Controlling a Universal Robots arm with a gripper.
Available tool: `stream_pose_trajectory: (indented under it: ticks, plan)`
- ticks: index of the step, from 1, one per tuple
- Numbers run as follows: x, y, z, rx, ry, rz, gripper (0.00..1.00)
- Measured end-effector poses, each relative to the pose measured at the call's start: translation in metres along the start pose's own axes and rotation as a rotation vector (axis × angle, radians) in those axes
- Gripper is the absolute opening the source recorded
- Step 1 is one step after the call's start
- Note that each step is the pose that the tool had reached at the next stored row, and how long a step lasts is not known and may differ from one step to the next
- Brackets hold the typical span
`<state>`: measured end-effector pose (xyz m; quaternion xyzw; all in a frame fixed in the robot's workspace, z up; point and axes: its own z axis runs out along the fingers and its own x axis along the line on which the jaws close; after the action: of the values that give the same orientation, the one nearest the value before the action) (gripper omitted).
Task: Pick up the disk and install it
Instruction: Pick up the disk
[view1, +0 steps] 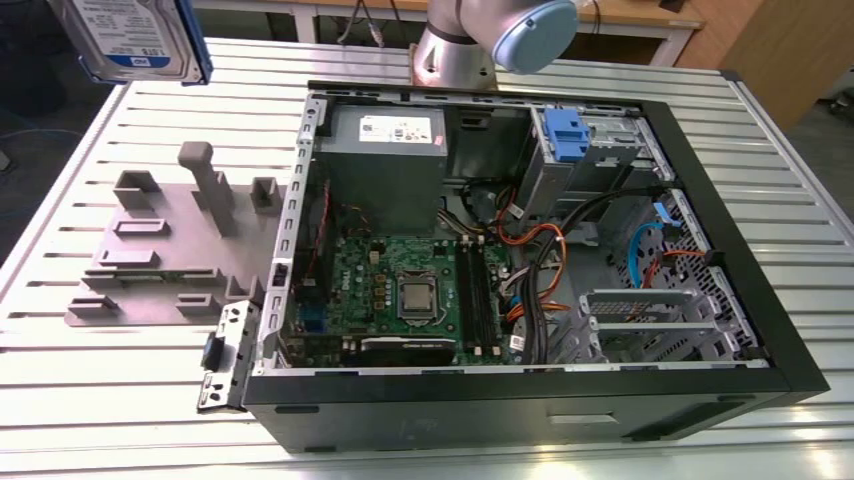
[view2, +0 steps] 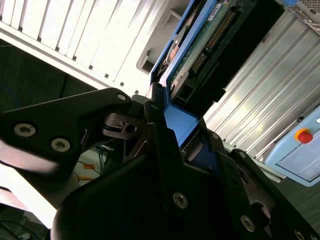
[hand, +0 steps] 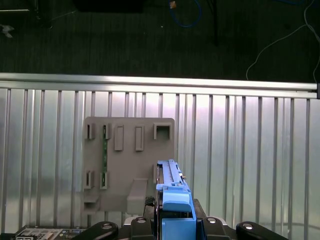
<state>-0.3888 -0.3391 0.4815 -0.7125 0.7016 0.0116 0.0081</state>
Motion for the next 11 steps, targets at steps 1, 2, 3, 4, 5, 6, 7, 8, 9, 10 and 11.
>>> stream_pose_trajectory:
  ticks: [1,2,3,4,5,6,7,8,9,10,11]
  plan:
    - [0.0000,-0.0004,0.0000,0.0000,-0.0001,0.000,0.36]
    - [0.0000,-0.0009,0.0000,-0.0001,0.0000,0.000,0.36]
    - [0.0000,-0.0013,-0.0001,-0.0001,0.0000,-0.001,0.36]
    - [0.0000,-0.0018,0.0000,-0.0001,0.0000,-0.001,0.36]
    - [0.0000,-0.0022,0.0000,0.0000,-0.0001,-0.001,0.36]
    - [0.0000,-0.0026,0.0000,-0.0001,-0.0001,-0.001,0.36]
    - [0.0000,-0.0030,0.0000,0.0000,-0.0002,-0.001,0.36]
    - [0.0000,-0.0034,-0.0001,-0.0002,-0.0001,-0.002,0.36]
    - [0.0000,-0.0038,-0.0001,-0.0001,-0.0001,-0.002,0.36]
    - [0.0001,-0.0042,-0.0001,-0.0001,-0.0001,-0.002,0.36]
    - [0.0001,-0.0045,-0.0001,-0.0001,-0.0001,-0.002,0.36]
